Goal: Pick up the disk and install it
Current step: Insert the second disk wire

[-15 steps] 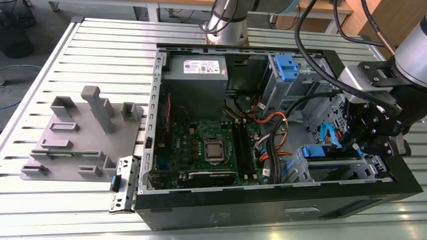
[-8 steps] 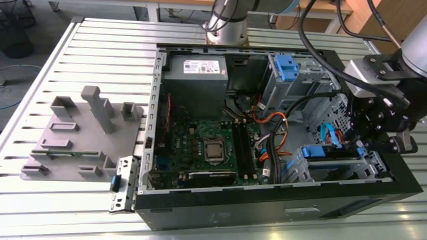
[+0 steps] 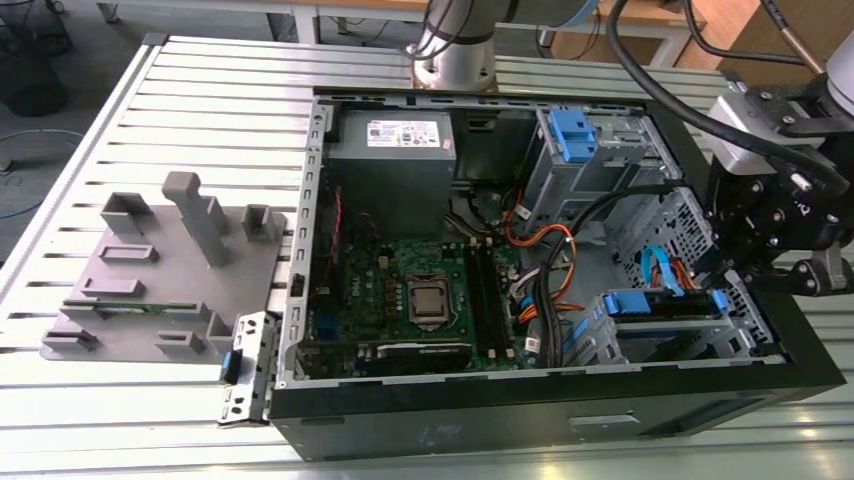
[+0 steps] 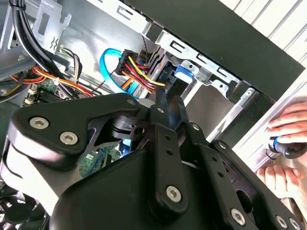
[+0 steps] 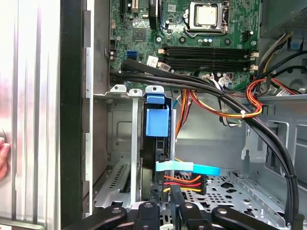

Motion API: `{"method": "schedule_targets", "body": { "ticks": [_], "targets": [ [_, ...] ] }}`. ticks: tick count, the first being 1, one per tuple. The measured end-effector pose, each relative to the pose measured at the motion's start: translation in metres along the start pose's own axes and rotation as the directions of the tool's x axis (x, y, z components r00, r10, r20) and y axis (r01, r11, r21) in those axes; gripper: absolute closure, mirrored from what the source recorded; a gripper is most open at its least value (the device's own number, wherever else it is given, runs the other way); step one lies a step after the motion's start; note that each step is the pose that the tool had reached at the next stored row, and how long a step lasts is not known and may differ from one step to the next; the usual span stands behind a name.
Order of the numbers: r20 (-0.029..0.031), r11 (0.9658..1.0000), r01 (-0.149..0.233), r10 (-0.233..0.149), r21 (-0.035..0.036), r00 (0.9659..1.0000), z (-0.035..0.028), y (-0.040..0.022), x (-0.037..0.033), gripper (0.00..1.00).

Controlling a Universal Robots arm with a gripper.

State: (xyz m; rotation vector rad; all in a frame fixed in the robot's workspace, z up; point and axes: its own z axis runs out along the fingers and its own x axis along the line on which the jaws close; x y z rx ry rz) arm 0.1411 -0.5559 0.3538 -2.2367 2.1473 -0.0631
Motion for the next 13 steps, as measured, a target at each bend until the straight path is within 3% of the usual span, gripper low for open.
{"method": "schedule_targets", "body": {
  "ticks": [3,4,6,9,11,13],
  "targets": [
    [-0.0002,1.0000,0.000,0.000,-0.0005,1.0000,-0.0001,0.0000,0.0000,0.76],
    [-0.0002,1.0000,0.000,0.000,-0.0066,1.0000,-0.0002,-0.0001,0.0000,0.76],
    [0.0007,0.9996,0.000,0.000,-0.0278,1.0000,-0.0001,-0.0002,0.0000,0.76],
    [0.0011,0.9995,0.000,0.000,-0.0315,1.0000,0.0001,-0.0001,0.0000,0.76],
    [0.0014,0.9992,0.000,0.000,-0.0402,1.0000,0.0001,-0.0001,0.0000,0.76],
    [0.0015,0.9992,0.000,0.000,-0.0409,1.0000,0.0000,-0.0001,0.0000,0.76]
  ]
}}
